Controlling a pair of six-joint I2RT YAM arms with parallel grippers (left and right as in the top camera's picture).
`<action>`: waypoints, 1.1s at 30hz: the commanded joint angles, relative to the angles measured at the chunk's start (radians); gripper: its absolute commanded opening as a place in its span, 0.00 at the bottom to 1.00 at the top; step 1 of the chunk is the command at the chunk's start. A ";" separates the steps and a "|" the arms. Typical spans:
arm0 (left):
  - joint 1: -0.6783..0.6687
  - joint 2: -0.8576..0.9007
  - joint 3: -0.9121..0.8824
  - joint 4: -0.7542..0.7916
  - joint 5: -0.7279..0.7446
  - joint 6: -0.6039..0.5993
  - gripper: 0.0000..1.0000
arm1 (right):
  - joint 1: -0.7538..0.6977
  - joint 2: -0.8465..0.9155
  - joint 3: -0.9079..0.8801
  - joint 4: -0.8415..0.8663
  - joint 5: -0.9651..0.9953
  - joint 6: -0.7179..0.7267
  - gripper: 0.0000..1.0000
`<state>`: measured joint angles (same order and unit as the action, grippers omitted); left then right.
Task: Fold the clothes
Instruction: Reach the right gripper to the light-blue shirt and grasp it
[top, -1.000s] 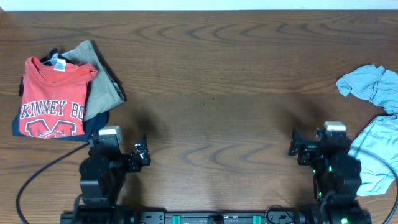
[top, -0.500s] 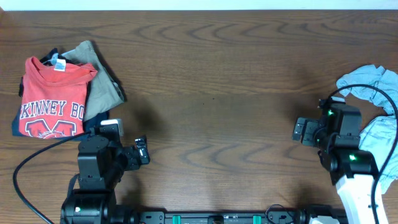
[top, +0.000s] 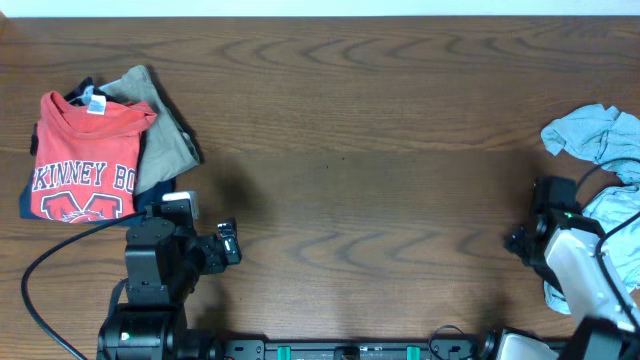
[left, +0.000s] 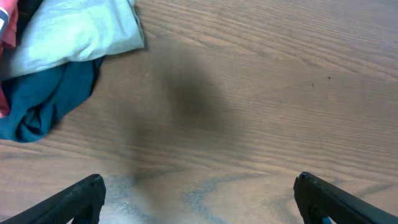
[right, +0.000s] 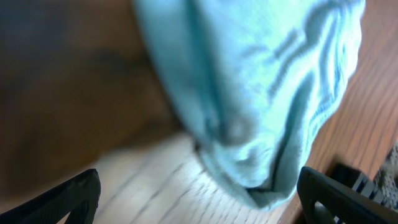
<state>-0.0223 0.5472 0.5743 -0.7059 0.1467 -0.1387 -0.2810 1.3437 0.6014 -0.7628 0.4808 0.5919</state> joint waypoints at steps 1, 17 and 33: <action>0.003 0.000 0.024 0.000 0.003 -0.013 0.98 | -0.062 0.048 -0.024 0.027 0.055 0.058 0.96; 0.003 0.000 0.025 0.000 0.003 -0.013 0.98 | -0.156 0.116 -0.029 0.161 -0.466 -0.236 0.01; 0.003 0.000 0.024 0.030 0.002 -0.013 0.98 | 0.476 0.111 -0.022 0.465 -1.449 -0.687 0.04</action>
<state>-0.0223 0.5472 0.5747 -0.6876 0.1505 -0.1390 0.0910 1.4555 0.5831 -0.3573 -0.9432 -0.1463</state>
